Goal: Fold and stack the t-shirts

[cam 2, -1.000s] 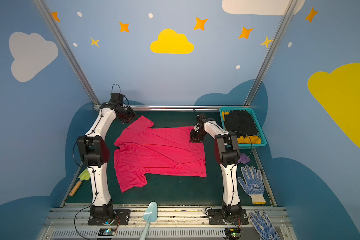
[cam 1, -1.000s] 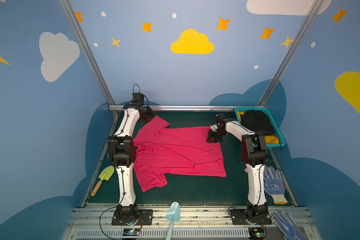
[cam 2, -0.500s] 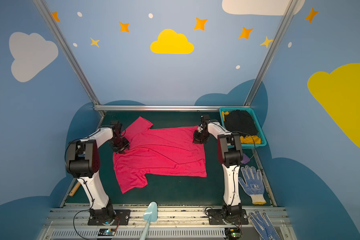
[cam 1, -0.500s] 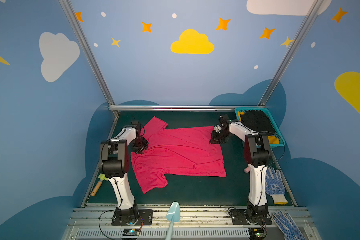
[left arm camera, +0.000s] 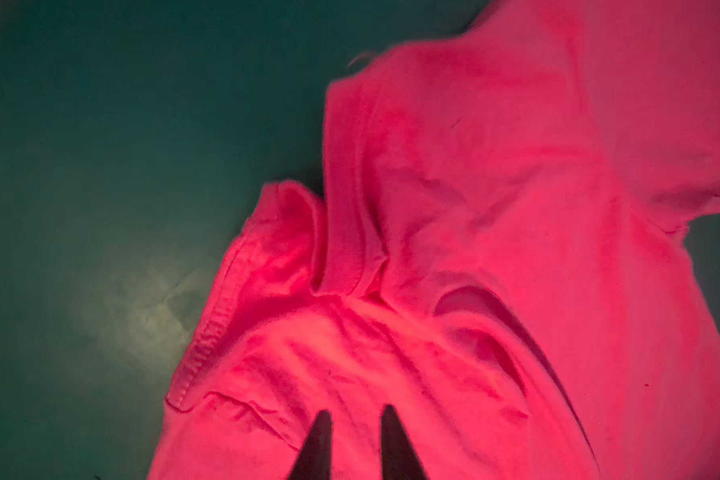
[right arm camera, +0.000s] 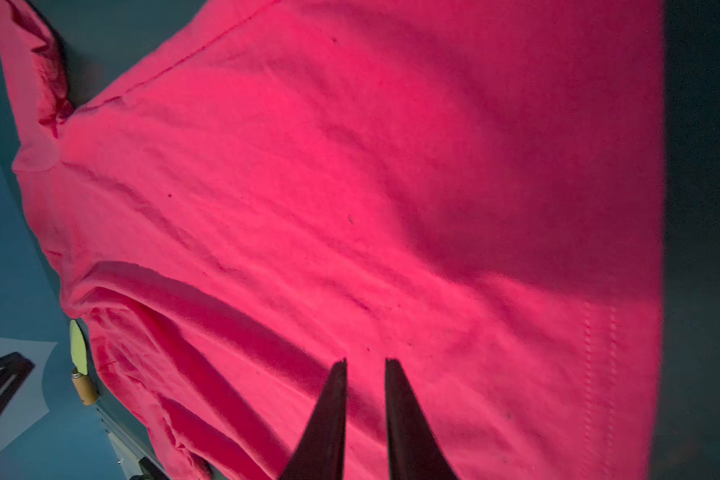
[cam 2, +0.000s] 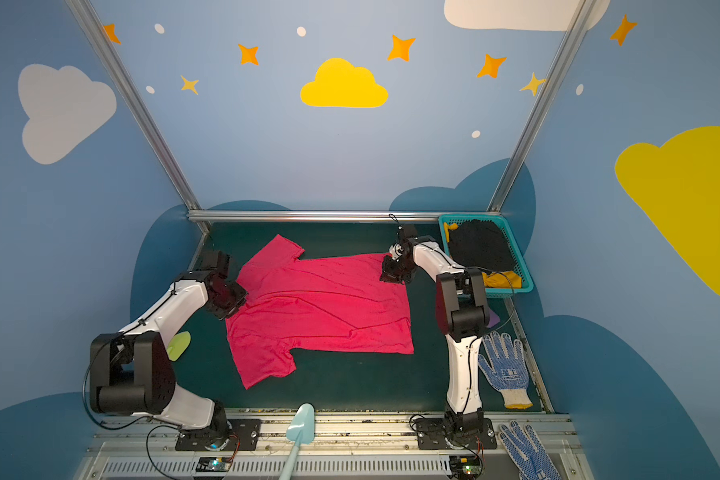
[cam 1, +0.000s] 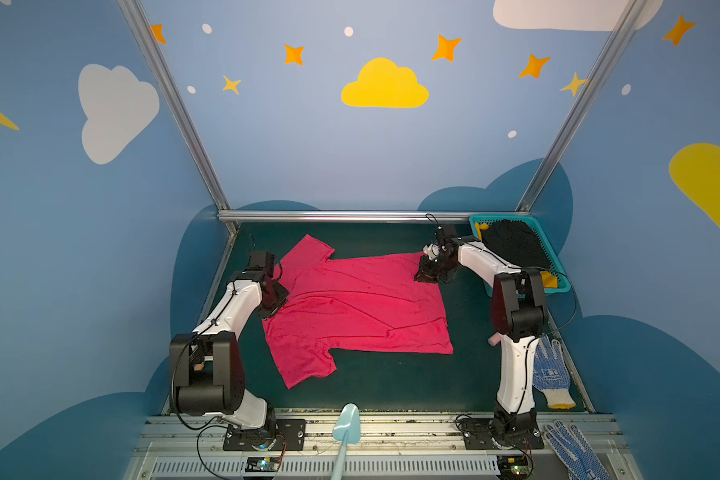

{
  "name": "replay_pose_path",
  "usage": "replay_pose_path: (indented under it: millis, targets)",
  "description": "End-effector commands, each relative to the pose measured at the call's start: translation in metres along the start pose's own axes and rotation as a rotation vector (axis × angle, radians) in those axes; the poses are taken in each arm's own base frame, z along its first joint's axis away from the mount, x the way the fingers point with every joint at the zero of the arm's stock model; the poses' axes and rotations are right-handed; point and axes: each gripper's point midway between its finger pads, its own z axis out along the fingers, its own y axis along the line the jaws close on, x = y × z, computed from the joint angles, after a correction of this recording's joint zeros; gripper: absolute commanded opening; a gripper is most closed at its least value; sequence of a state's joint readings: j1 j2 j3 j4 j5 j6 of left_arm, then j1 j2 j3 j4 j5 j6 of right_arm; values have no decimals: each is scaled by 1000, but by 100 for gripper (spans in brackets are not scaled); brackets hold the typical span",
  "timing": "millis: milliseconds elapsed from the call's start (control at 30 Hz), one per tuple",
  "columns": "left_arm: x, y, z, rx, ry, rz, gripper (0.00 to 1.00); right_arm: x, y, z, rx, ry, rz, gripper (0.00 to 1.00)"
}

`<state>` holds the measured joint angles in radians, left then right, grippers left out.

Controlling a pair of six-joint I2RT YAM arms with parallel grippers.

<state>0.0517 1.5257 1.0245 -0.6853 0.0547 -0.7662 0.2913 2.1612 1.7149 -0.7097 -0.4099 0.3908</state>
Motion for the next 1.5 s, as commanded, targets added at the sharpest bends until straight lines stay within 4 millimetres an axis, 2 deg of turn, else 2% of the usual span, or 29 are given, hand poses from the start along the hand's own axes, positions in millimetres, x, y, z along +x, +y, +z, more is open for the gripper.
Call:
replay_pose_path:
  millis: [0,100,233,400,567,800,1067,1200,1300,1467]
  targets:
    - [17,20,21,-59,53,-63,14,-6,40,-1,-97,-20,-65,17]
    - [19,21,35,-67,74,-88,10,-12,68,11,-136,-7,-116,15]
    - [19,22,44,-88,87,-96,10,-18,102,33,-216,17,-151,13]
    - [29,39,51,-143,115,-136,10,-22,127,68,-300,60,-135,11]
    - [48,51,55,-162,153,-179,10,-27,125,98,-307,82,-74,7]
    - [64,75,50,-270,167,-156,12,-37,91,124,-213,63,66,1]
    - [89,85,45,-292,223,-144,14,-66,62,127,-202,2,196,0]
    - [89,82,34,-262,216,-147,15,-76,59,124,-234,-9,200,0]
    - [71,56,17,-173,167,-132,15,-80,75,112,-299,-10,152,0]
    - [12,-10,-21,-27,26,-76,19,-73,124,62,-361,-40,-34,7]
